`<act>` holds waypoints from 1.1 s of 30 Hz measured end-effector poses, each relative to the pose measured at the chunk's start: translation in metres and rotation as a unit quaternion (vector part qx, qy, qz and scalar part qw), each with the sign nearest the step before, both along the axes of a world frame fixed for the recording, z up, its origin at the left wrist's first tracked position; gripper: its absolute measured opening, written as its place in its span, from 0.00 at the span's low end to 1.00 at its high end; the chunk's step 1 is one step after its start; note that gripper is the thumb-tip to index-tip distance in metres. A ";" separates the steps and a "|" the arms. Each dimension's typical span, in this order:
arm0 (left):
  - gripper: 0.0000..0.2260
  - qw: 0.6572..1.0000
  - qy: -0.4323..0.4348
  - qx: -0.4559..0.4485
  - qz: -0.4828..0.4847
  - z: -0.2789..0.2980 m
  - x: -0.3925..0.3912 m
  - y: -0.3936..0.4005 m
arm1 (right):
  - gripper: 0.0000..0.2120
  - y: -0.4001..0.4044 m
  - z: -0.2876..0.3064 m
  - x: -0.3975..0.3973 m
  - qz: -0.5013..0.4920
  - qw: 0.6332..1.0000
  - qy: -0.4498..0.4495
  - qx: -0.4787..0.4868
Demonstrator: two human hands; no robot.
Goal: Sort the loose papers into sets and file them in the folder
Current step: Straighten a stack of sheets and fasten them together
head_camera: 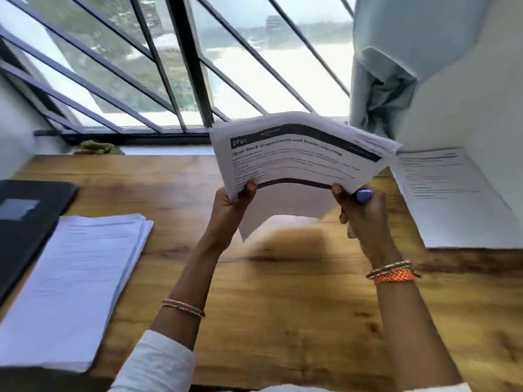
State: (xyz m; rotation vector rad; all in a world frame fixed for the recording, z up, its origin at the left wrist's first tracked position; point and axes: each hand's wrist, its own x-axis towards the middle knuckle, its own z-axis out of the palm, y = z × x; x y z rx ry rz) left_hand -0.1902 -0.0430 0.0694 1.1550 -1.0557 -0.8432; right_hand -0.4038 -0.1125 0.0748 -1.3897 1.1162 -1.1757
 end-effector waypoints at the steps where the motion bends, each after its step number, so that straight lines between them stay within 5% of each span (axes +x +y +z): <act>1: 0.09 1.000 -0.002 0.021 0.014 -0.015 0.002 0.007 | 0.10 0.004 -0.012 0.010 0.005 1.000 0.012 0.021; 10: 0.08 0.996 -0.008 0.089 0.026 -0.030 0.025 0.009 | 0.11 -0.005 -0.022 0.039 -0.009 0.995 0.094 0.020; 18: 0.11 0.985 0.009 0.156 0.079 -0.028 0.050 0.010 | 0.04 0.021 -0.042 0.027 -0.046 0.958 0.204 0.194; 22: 0.09 0.966 -0.027 0.234 0.106 -0.071 0.064 0.013 | 0.05 0.074 -0.077 0.024 0.064 0.909 0.295 0.286; 26: 0.06 0.942 -0.063 0.292 0.152 -0.111 0.051 0.032 | 0.13 0.084 -0.070 0.030 -0.033 0.857 0.510 0.074; 29: 0.10 0.943 -0.066 0.286 0.154 -0.122 0.045 0.041 | 0.16 0.048 -0.043 0.058 -0.008 0.874 0.478 -0.083; 33: 0.10 0.934 -0.070 0.322 0.136 -0.130 0.055 0.035 | 0.17 -0.005 -0.042 0.123 0.195 0.886 0.410 0.096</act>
